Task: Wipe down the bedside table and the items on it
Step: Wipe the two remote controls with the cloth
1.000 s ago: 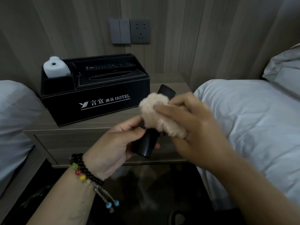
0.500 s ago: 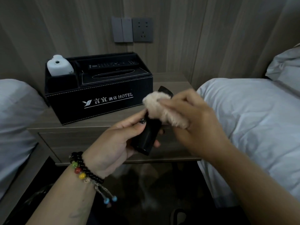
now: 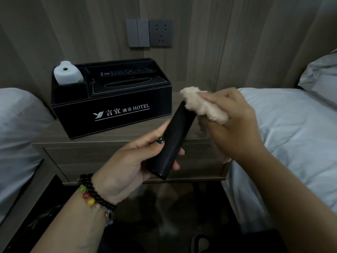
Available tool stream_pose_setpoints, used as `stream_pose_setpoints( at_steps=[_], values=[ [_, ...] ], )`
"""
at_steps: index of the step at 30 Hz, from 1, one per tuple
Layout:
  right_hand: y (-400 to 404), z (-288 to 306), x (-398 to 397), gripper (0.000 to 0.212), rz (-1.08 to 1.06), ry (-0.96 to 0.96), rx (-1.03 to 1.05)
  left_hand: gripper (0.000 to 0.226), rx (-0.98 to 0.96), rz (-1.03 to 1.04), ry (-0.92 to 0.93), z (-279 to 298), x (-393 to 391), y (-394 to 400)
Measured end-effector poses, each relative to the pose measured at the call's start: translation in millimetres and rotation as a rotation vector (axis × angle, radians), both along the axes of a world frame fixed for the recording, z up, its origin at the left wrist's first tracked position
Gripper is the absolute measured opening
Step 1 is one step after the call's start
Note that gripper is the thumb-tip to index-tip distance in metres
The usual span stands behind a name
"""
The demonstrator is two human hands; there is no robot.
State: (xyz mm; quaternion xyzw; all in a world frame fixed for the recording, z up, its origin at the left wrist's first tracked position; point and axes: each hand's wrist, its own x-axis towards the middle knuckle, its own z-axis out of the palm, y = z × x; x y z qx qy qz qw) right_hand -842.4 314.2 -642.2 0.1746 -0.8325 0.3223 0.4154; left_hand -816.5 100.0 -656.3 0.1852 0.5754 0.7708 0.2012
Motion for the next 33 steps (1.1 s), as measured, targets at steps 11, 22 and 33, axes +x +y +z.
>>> stream_pose_setpoints(
  at_steps=[11, 22, 33],
  values=[
    [8.0, 8.4, 19.2, 0.028, 0.061, -0.178, -0.339, 0.047, -0.097, 0.007, 0.076, -4.6, -1.0, 9.0],
    [21.1, 18.1, 22.4, 0.024, 0.132, -0.401, -0.424, 0.047, -0.563, 0.192, 0.626, -19.5, -2.7, 15.0],
    [28.1, 15.6, 21.5, 0.016, 0.384, -0.670, -0.785, 0.051, -0.504, 0.171, 0.789, -15.5, 0.0, 11.8]
  ],
)
